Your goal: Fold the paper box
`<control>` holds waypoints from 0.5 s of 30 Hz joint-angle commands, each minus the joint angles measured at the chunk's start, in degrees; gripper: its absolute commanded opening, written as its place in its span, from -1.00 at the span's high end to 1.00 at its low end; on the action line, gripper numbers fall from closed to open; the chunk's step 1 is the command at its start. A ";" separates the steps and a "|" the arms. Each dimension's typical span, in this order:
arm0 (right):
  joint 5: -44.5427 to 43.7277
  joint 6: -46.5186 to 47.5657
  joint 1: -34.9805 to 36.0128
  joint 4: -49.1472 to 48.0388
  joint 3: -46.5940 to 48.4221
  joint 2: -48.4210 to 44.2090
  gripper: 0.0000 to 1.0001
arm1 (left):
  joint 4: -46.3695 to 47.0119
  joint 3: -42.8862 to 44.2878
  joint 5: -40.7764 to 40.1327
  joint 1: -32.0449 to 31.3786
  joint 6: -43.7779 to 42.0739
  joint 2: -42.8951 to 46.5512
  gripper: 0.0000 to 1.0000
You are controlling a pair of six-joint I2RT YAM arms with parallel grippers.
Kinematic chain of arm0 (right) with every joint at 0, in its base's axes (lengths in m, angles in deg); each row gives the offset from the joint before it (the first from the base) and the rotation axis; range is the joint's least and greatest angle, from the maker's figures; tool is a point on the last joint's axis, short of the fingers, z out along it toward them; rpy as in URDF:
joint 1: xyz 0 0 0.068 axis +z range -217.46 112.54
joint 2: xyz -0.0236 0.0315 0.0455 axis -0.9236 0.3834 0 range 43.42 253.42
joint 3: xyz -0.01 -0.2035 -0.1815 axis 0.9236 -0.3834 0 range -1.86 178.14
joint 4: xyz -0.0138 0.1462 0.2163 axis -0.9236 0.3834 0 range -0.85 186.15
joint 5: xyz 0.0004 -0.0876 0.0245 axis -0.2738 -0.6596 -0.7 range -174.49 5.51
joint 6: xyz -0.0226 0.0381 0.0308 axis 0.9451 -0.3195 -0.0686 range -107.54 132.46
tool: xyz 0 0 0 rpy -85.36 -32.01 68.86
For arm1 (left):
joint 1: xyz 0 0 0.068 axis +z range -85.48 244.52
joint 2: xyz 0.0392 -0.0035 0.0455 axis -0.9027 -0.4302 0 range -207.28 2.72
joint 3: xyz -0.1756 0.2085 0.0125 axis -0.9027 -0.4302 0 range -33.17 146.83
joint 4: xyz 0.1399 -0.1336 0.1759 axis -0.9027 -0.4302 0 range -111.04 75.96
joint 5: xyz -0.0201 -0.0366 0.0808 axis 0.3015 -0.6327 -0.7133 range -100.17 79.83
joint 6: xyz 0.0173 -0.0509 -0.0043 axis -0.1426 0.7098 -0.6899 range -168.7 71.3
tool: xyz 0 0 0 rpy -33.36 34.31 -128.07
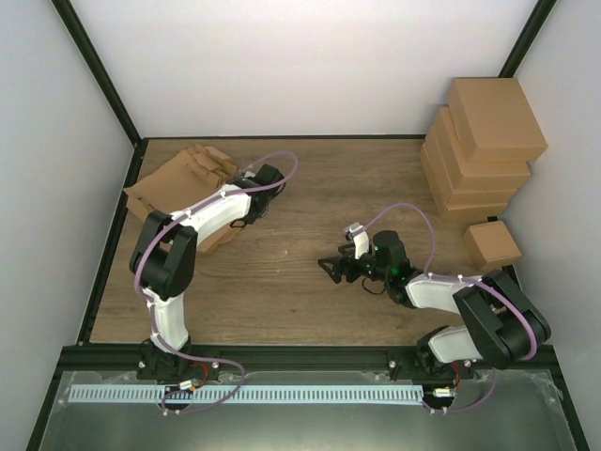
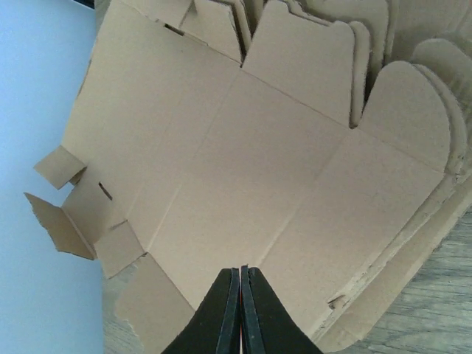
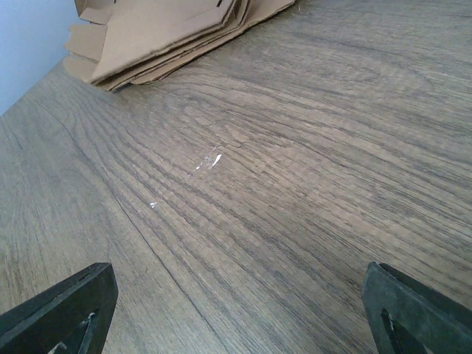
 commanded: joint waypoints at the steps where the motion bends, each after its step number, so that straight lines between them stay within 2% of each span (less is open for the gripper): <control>1: 0.27 -0.15 0.34 -0.84 2.37 0.48 -0.88 | 0.01 -1.36 -0.40 0.08 -0.08 2.48 0.93; 3: 0.23 -0.12 0.34 -0.80 2.30 0.35 -0.88 | 0.32 -1.70 -1.21 0.18 -0.07 2.12 0.88; 6: 0.18 -0.13 0.34 -0.71 2.35 0.20 -0.88 | 0.48 -1.59 0.47 0.30 -0.33 0.80 0.62; 9: 0.02 -0.14 0.34 -0.64 2.20 0.10 -0.88 | 0.88 -1.76 3.67 0.29 -1.73 -0.02 0.18; 10: 0.04 -0.17 0.34 -0.60 2.25 0.12 -0.88 | 1.00 -1.87 4.02 0.29 -2.15 -0.19 0.10; 15: 0.15 -0.16 0.34 -0.66 2.35 0.25 -0.88 | 1.30 -1.53 3.15 0.29 -3.44 -2.43 -0.07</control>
